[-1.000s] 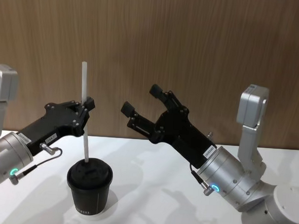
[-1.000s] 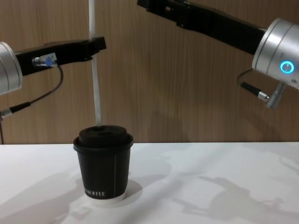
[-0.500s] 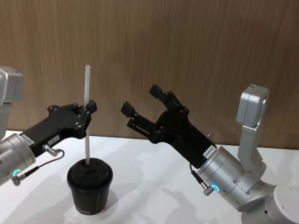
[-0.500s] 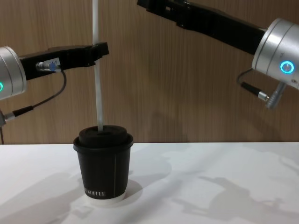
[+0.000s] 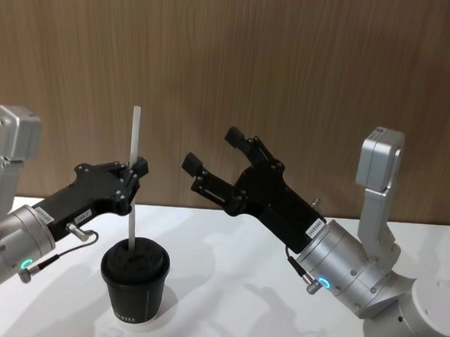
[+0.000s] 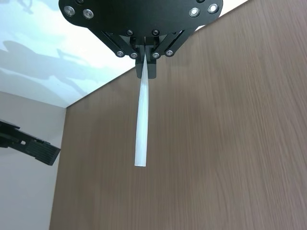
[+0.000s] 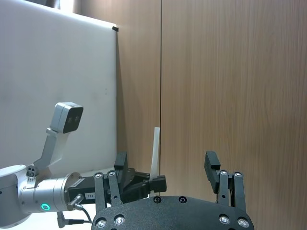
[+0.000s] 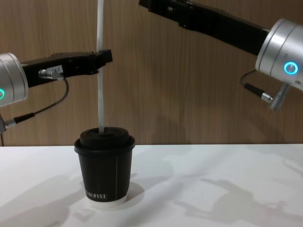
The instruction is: Pick up the straw with one hand, pass it to the other hand, and insert it into the cup.
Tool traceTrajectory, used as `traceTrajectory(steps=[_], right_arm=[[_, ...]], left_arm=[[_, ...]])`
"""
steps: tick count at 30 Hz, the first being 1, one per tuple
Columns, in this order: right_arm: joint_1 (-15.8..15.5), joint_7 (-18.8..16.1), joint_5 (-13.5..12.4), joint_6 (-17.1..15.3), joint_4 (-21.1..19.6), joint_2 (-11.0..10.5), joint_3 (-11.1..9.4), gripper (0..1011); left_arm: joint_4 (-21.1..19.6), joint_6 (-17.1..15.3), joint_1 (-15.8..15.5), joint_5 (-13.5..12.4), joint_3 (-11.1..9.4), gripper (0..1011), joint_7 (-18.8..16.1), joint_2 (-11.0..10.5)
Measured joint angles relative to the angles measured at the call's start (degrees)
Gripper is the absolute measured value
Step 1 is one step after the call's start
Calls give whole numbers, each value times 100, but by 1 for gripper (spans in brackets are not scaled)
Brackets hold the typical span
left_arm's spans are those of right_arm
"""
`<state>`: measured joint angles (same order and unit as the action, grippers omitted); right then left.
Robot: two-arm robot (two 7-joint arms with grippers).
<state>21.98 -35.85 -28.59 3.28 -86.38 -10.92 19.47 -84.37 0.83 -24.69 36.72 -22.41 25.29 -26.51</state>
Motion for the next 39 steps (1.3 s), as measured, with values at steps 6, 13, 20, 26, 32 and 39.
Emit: traceTrajectory(steps=[6, 13, 20, 26, 32, 39], right_arm=[[0, 0, 0, 0, 0, 0, 0, 1001], [0, 0, 0, 0, 0, 0, 0, 1001], [0, 0, 0, 0, 0, 0, 0, 1001], [0, 0, 0, 0, 0, 0, 0, 1001], [0, 0, 0, 0, 0, 0, 0, 1001], [1, 0, 0, 0, 0, 0, 0, 1001]], left_arm=[[65, 58, 7, -56, -6, 2, 66, 22], [207, 150, 11, -91, -8, 2, 147, 77], [387, 228, 5, -107, -2, 5, 225, 149], [513, 240, -4, -109, 9, 134, 269, 210], [598, 241, -8, -112, 26, 322, 303, 252], [623, 238, 14, -122, 63, 544, 317, 269]])
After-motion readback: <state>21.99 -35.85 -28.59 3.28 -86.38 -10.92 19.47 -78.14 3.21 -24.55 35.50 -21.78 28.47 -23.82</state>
